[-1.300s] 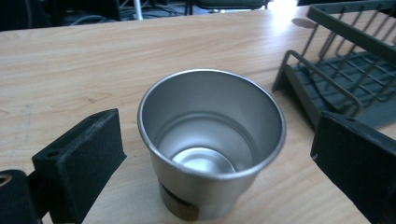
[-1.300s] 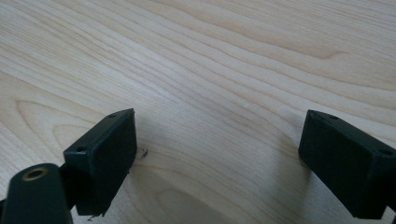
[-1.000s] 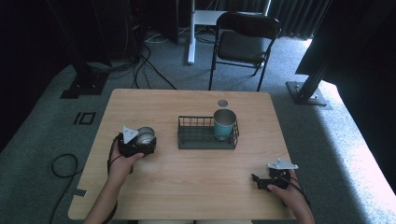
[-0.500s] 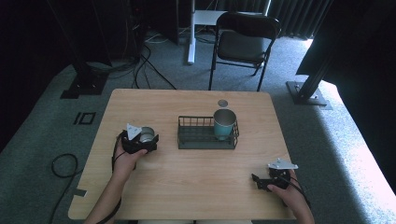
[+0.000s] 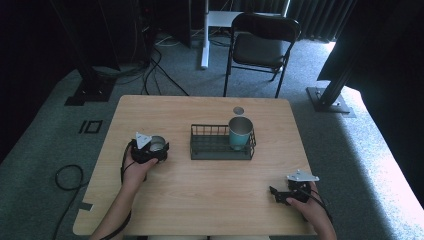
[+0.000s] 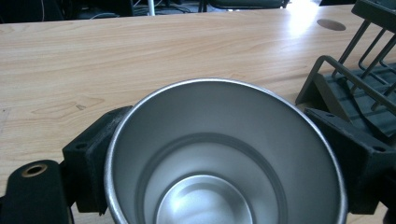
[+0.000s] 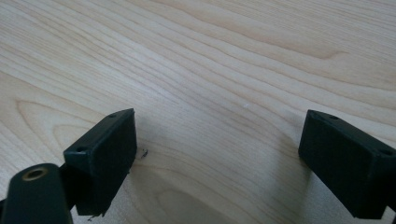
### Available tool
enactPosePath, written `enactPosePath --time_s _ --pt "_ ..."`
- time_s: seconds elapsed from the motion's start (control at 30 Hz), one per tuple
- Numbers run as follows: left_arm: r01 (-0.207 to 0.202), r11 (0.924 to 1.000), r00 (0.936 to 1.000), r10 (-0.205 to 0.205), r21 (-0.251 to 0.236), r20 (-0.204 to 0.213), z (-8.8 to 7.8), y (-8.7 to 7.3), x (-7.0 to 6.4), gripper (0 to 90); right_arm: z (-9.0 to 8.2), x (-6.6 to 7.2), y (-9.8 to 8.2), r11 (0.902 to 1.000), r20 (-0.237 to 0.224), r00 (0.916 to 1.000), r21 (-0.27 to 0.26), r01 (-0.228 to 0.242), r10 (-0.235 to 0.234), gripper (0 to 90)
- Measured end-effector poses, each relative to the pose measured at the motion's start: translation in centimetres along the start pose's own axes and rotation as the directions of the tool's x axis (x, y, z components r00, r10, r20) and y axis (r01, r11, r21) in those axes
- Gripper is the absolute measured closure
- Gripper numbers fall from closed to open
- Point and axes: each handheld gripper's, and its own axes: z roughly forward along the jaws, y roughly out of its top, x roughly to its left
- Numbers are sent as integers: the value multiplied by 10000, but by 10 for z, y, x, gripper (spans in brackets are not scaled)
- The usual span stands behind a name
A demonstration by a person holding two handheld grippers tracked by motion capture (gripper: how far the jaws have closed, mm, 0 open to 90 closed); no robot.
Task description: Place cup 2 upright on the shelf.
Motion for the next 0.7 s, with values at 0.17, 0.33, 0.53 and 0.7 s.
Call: enactPosePath --time_s 0.17,0.33,0.53,0.7 --pt "-3 10000 9999 4 -61 162 0 0 2 139 0 0 0 10000 0 10000 -1 0 0 109" --pt "-14 10000 9997 13 24 243 -2 5 2 140 0 0 0 10000 -1 10000 -1 2 -2 109" --pt "-40 9998 9992 48 -195 385 -8 16 0 140 0 0 0 10000 -3 10000 -3 0 0 109" --pt "-91 9995 9985 108 -313 538 -14 29 -4 140 0 0 0 10000 2 10000 4 -6 6 109"
